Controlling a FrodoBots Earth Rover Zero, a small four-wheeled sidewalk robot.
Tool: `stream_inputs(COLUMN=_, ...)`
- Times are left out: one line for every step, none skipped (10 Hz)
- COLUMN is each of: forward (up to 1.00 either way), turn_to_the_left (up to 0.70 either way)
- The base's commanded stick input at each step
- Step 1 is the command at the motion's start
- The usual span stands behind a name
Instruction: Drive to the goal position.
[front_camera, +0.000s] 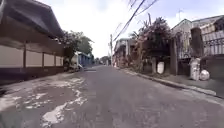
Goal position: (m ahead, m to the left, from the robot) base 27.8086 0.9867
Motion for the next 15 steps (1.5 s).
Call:
stream_inputs(forward=1.00, turn_to_the_left=0.00)
stream_inputs(forward=1.00, turn_to_the_left=0.00)
stream_inputs(forward=1.00, turn_to_the_left=0.00)
stream_inputs(forward=1.00, turn_to_the_left=0.00)
stream_inputs(forward=1.00, turn_to_the_left=0.00)
stream_inputs(forward=1.00, turn_to_the_left=0.00)
stream_inputs(forward=1.00, turn_to_the_left=0.00)
stream_inputs(forward=1.00, turn_to_the_left=0.00)
stream_inputs(forward=1.00, turn_to_the_left=0.00)
stream_inputs(forward=1.00, turn_to_the_left=0.00)
stream_inputs(forward=1.00, turn_to_the_left=0.00)
stream_inputs(forward=1.00, turn_to_the_left=0.00)
stream_inputs(forward=1.00, turn_to_the_left=0.00)
stream_inputs(forward=1.00, turn_to_the_left=0.00)
stream_inputs(forward=1.00, turn_to_the_left=0.00)
